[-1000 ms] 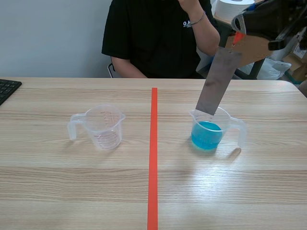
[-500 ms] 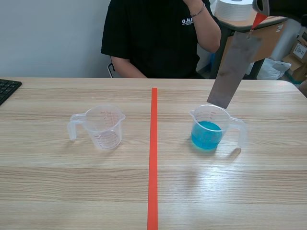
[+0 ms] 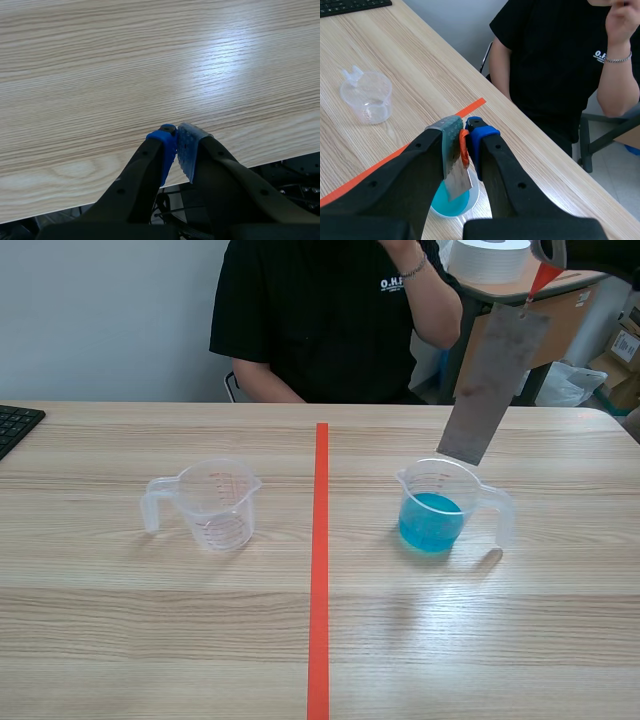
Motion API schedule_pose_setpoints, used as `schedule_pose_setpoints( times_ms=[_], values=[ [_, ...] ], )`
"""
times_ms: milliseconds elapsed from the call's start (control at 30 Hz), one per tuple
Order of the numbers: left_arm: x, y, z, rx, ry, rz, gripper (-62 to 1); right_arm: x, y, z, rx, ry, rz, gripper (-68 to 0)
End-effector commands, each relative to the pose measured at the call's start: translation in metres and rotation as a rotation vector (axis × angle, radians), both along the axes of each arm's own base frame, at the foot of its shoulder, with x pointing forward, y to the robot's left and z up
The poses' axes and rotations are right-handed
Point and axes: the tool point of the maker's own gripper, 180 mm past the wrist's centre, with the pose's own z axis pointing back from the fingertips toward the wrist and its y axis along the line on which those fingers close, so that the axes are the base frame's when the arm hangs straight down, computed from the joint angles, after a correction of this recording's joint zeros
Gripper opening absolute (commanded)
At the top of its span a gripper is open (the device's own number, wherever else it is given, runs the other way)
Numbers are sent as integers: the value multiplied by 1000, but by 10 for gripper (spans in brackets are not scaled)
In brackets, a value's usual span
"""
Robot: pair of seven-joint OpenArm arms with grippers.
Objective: Do the redox reaction experiment.
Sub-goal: 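Raise the plate and point at it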
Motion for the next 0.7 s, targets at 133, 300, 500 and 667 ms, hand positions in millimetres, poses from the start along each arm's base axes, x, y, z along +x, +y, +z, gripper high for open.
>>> schedule_pose_setpoints(
  times_ms=[133, 300, 500, 667],
  values=[
    [24, -27, 37, -85, -94, -221, -560, -1, 1, 12, 2, -39, 14, -658],
    [54, -52, 71, -115, -178, -419, -560, -1, 1, 12, 2, -39, 14, -658],
    [95, -80, 110, -96, -317, -571, -560, -1, 1, 12, 3, -39, 14, -658],
    [122, -110, 131, -82, -398, -671, -560, -1, 1, 12, 3, -39, 14, -658]
  ],
)
